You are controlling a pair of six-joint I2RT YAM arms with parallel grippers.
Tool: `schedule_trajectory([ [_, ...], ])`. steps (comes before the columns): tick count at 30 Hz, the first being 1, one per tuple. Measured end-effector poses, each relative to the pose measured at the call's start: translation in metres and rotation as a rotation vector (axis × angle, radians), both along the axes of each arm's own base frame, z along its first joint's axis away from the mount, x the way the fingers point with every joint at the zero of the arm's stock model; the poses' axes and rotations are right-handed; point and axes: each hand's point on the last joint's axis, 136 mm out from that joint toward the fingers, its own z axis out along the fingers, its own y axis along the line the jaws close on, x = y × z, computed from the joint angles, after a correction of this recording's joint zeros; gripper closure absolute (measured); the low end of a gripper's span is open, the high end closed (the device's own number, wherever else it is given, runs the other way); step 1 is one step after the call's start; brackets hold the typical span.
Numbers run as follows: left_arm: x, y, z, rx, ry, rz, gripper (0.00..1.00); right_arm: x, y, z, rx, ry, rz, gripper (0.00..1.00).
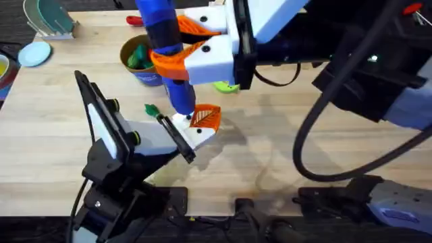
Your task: Pick up the gripper from the table and insert it into the empty holder that is missing its gripper. Then pick up a screw, insert it into the mounting hole, and use the screwdriver to tighten it. Finally, clean up the table by picking up the vegetable and placing it into the bucket.
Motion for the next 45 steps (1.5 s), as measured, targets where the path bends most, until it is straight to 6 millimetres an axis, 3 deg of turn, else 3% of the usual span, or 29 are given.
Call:
schedule_trajectory([
  [28,-0.001,-0.001,0.0,-0.005,0.009,-0.004,0.996,0.002,0.0,-0.005,-0.035,0.039,-0.012,0.874],
  [39,-0.001,-0.001,0.0,-0.003,0.004,-0.004,0.996,0.002,-0.006,0.004,-0.007,0.008,-0.015,0.875],
  [45,-0.001,0.0,0.0,-0.002,0.001,-0.004,0.996,-0.001,-0.018,0.022,0.027,-0.032,-0.035,0.875],
])
